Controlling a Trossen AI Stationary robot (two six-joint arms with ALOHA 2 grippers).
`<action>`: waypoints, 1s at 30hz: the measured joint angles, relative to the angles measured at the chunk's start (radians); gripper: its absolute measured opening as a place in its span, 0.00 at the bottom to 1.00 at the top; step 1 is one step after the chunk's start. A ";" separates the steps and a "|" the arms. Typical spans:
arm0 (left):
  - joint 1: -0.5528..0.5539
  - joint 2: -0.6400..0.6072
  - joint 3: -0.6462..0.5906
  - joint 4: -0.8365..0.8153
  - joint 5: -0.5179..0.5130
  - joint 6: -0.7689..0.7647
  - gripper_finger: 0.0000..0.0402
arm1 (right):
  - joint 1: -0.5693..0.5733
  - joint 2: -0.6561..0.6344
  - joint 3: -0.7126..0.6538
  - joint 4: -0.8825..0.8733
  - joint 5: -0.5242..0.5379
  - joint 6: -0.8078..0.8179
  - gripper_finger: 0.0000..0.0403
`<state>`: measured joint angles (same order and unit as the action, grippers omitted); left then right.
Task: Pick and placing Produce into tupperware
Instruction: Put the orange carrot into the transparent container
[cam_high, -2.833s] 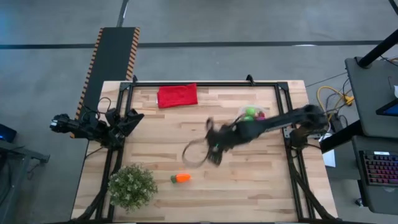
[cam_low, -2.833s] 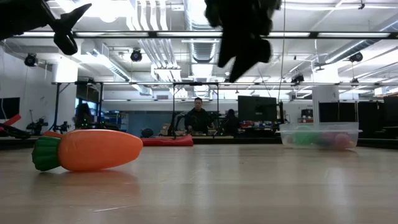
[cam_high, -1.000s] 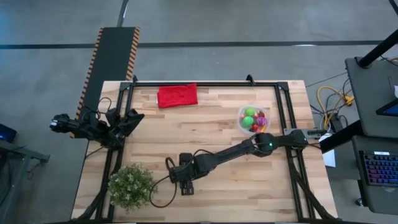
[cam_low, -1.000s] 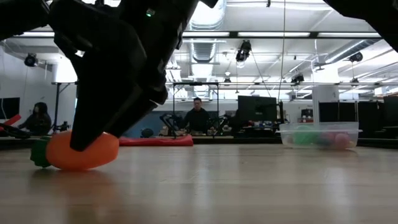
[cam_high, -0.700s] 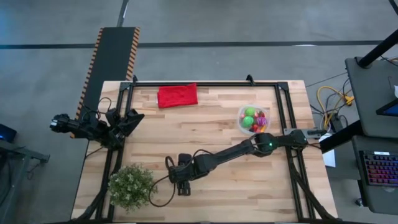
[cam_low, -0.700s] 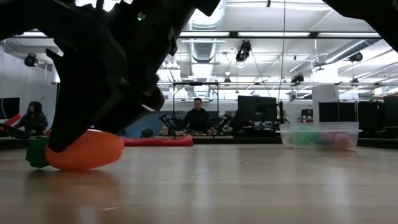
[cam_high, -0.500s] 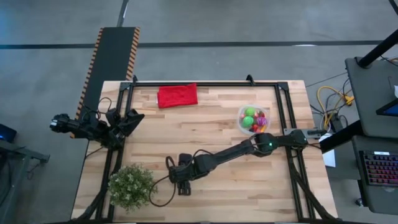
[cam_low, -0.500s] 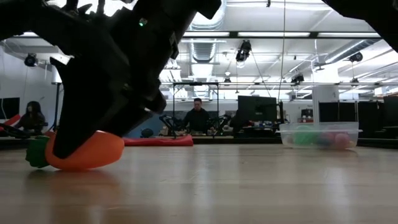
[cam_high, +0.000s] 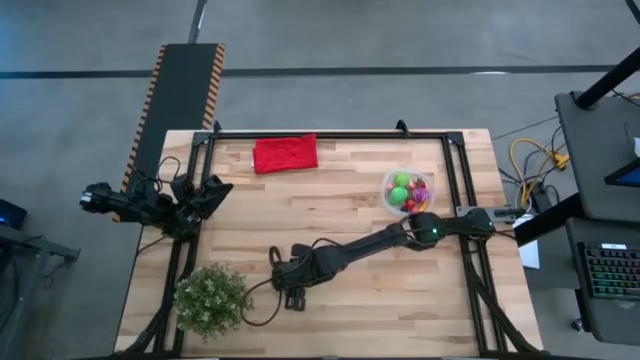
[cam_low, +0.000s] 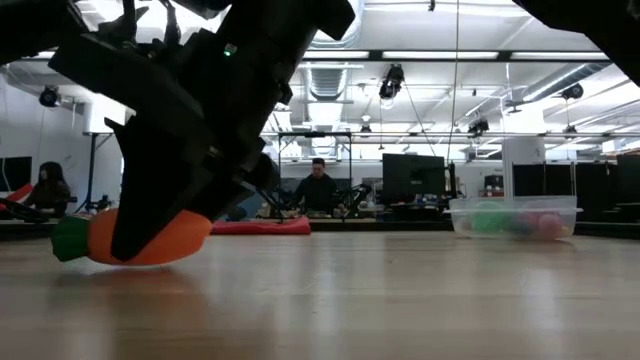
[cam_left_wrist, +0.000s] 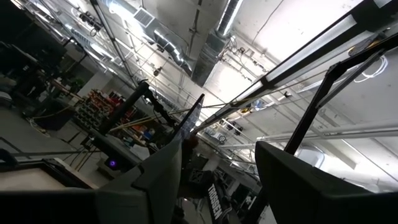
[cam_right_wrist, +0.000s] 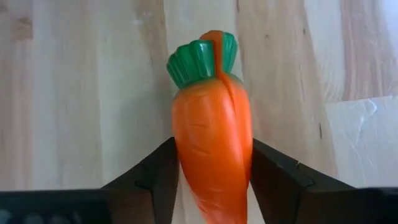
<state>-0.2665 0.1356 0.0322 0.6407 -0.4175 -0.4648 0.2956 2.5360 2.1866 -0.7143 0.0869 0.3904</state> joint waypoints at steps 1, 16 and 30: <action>0.000 0.000 0.000 0.000 0.000 0.000 0.48 | -0.001 -0.003 0.003 -0.002 0.000 0.005 0.42; 0.000 0.001 0.000 0.003 0.000 0.000 0.48 | -0.024 -0.118 0.161 -0.405 0.168 0.221 0.40; 0.000 0.002 0.000 0.002 0.003 0.000 0.48 | -0.024 -0.527 -0.084 -0.851 0.324 0.808 0.41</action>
<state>-0.2665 0.1375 0.0319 0.6430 -0.4145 -0.4652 0.2719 2.0095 2.1028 -1.5649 0.4112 1.1980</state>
